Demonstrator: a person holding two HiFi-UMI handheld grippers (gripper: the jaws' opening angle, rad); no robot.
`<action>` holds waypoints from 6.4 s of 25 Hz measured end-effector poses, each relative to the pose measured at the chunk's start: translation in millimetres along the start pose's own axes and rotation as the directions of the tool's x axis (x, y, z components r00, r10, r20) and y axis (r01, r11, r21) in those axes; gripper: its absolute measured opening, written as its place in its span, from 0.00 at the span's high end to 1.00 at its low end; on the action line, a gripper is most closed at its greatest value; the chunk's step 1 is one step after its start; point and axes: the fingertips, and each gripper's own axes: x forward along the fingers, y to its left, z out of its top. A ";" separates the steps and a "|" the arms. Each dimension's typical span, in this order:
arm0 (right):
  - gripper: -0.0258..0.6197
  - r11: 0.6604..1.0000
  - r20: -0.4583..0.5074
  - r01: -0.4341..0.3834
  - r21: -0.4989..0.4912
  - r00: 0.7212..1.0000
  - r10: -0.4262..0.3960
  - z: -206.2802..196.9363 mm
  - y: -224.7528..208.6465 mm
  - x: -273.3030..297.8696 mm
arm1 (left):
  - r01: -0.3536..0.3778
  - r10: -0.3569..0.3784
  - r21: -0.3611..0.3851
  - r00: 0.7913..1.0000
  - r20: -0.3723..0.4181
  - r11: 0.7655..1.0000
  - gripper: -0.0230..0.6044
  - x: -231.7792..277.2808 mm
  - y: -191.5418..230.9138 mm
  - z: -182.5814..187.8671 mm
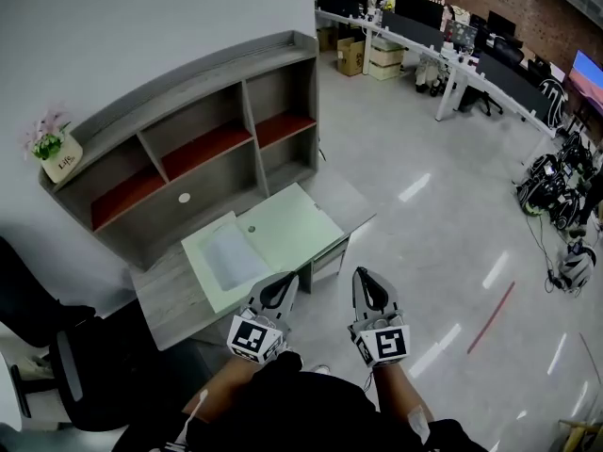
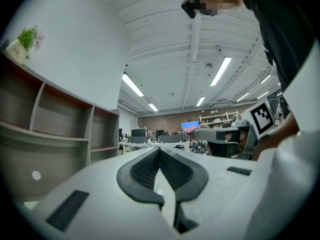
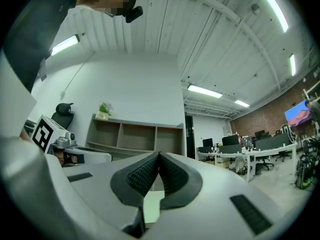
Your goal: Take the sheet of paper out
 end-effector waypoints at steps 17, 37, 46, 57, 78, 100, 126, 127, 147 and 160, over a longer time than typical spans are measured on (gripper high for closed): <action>0.93 0.992 -0.062 -0.120 -0.027 0.991 0.118 -30.1 15.5 156.4 | -0.099 0.099 -0.028 0.995 -0.008 0.995 0.95 48.7 137.1 -25.9; 0.92 0.936 0.002 -0.348 0.050 0.938 0.348 -41.8 103.1 284.3 | -0.282 0.282 -0.035 0.959 -0.001 0.959 0.95 7.1 280.6 -28.0; 0.92 0.881 -0.020 -0.471 0.038 0.882 0.472 -56.4 129.4 313.5 | -0.421 0.420 -0.052 0.907 -0.035 0.906 0.95 -13.6 304.7 -38.8; 0.92 0.802 -0.074 -0.588 0.107 0.799 0.596 -78.3 151.0 332.6 | -0.555 0.547 -0.041 0.828 -0.120 0.831 0.95 -38.1 307.2 -60.7; 0.92 0.716 -0.393 -0.627 0.309 0.601 0.696 -241.6 176.9 320.6 | -0.720 0.663 -0.117 0.680 -0.314 0.684 0.95 -92.0 305.3 -154.1; 0.72 0.637 -0.655 -0.528 0.561 0.187 0.732 -363.6 189.3 263.7 | -0.764 0.681 -0.126 0.627 -0.379 0.633 0.95 -103.7 303.0 -181.6; 0.73 0.597 -0.667 -0.406 0.692 -0.043 0.744 -388.1 211.2 244.2 | -0.776 0.693 -0.141 0.616 -0.375 0.615 0.95 -115.6 305.6 -180.8; 0.75 0.597 -0.668 -0.407 0.692 -0.047 0.742 -389.4 211.9 243.4 | -0.778 0.694 -0.141 0.615 -0.375 0.613 0.95 -116.3 305.8 -180.9; 0.92 0.635 -0.689 -0.370 0.678 -0.019 0.725 -394.7 202.1 246.6 | -0.780 0.696 -0.137 0.611 -0.378 0.611 0.95 -120.9 305.7 -181.4; 0.92 0.709 -0.766 -0.457 0.537 0.089 0.637 -389.7 152.7 263.2 | -0.760 0.678 -0.131 0.632 -0.376 0.636 0.95 -109.3 300.4 -178.2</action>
